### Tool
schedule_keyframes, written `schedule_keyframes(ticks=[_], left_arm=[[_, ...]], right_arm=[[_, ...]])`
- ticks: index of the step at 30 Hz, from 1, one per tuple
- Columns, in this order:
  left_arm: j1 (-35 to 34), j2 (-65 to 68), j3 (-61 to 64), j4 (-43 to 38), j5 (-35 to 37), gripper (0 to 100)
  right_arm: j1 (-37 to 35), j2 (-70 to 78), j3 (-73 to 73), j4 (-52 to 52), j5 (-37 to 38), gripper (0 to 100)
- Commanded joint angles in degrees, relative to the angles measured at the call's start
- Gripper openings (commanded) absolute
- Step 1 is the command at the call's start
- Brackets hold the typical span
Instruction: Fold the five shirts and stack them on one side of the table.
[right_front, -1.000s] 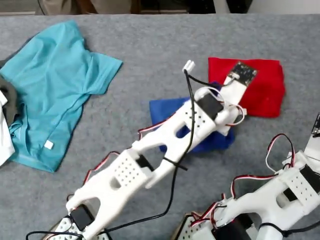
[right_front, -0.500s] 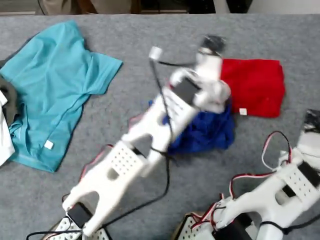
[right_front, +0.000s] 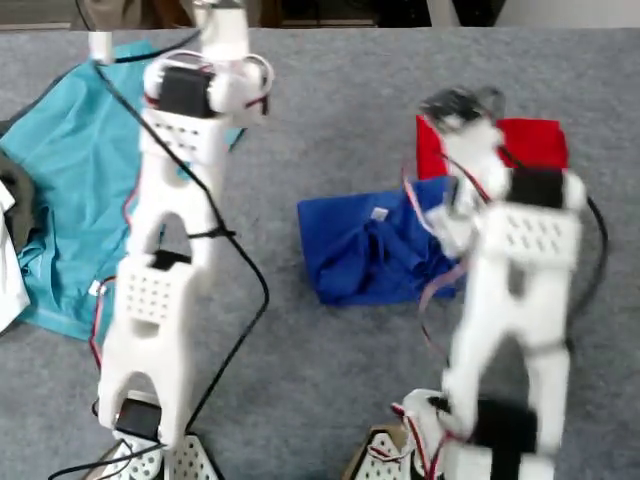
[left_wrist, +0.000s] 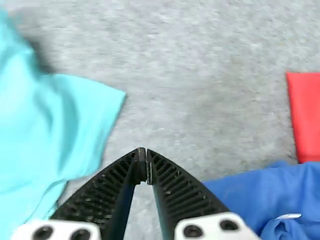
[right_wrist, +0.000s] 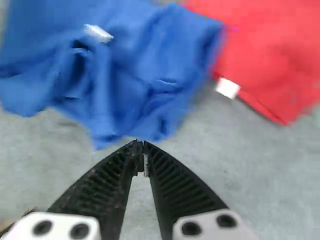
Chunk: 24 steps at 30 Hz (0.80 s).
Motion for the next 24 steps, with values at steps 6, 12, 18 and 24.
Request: schedule_keyframes(ticks=[6, 12, 18, 24], left_arm=[[-2.8, -32.7, 50.1, -1.8, -1.9, 2], [-4.7, -53.1, 88.8, -20.3, -10.3, 2], [-4.6, -68.4, 113.1, -32.0, -12.0, 2], [-4.7, -69.1, 117.2, -32.4, -11.8, 2]], right_arm=[[-6.0, 25.5, -22.4, 9.8, -1.2, 0.2], [-6.7, 29.0, -14.3, 7.9, -1.1, 0.2], [-0.5, 28.2, -4.4, 1.1, 2.3, 0.2], [10.8, 28.4, -3.4, -5.9, 9.0, 0.2]])
